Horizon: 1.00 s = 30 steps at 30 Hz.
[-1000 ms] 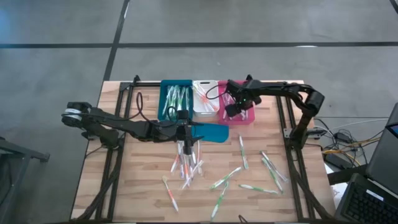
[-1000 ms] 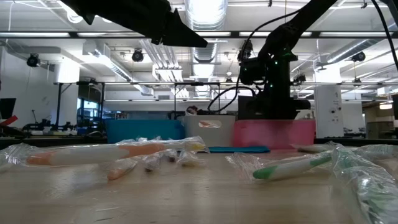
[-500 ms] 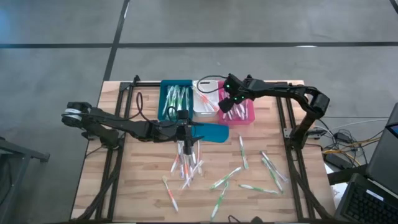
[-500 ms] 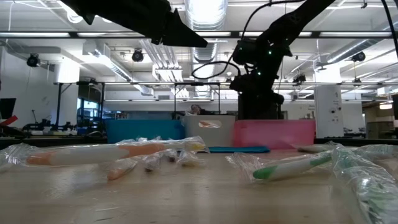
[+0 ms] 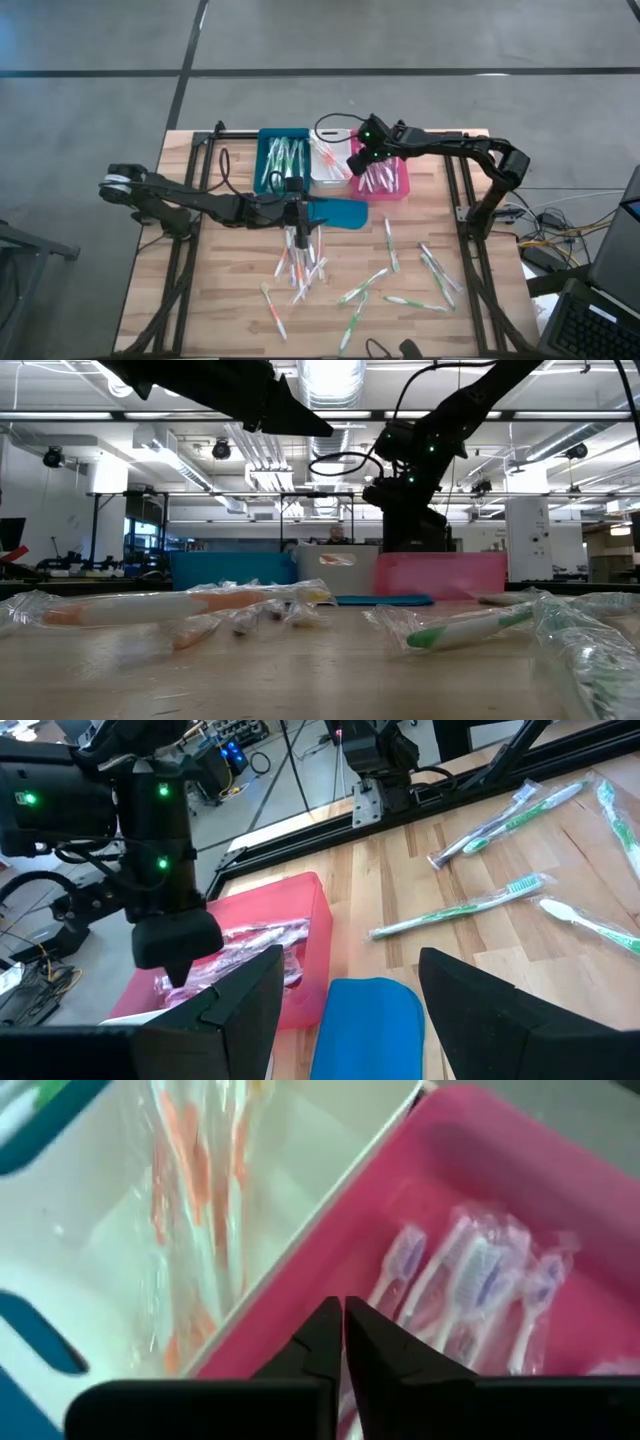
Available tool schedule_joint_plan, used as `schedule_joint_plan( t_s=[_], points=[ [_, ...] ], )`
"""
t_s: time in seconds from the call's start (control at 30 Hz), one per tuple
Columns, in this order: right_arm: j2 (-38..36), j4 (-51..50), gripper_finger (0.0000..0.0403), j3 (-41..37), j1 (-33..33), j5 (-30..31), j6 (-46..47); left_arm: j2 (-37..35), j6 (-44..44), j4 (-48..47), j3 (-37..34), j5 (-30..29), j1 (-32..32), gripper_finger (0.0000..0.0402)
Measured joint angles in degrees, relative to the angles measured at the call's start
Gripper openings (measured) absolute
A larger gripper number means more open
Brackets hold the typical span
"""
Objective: Pick & Place Toothbrushes
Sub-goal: Put the purple toothbrush into the pink bin
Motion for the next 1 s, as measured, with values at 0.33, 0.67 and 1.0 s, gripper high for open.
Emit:
schedule_joint_plan(
  t_s=[0.33,0.67,1.0],
  points=[
    [0.4,4.3,0.0008,-3.2,-2.3,-0.2,0.9,0.0,0.0,0.0,0.0,0.0,0.0,0.0237],
    [5.6,2.3,0.0008,-3.2,-3.9,7.2,4.7,0.0,0.0,-0.1,0.0,0.0,0.0,0.0237],
    [3.3,-1.2,0.0008,-3.1,-4.0,6.9,3.4,0.0,0.0,-0.2,0.0,0.0,0.0,0.0237]
  ],
)
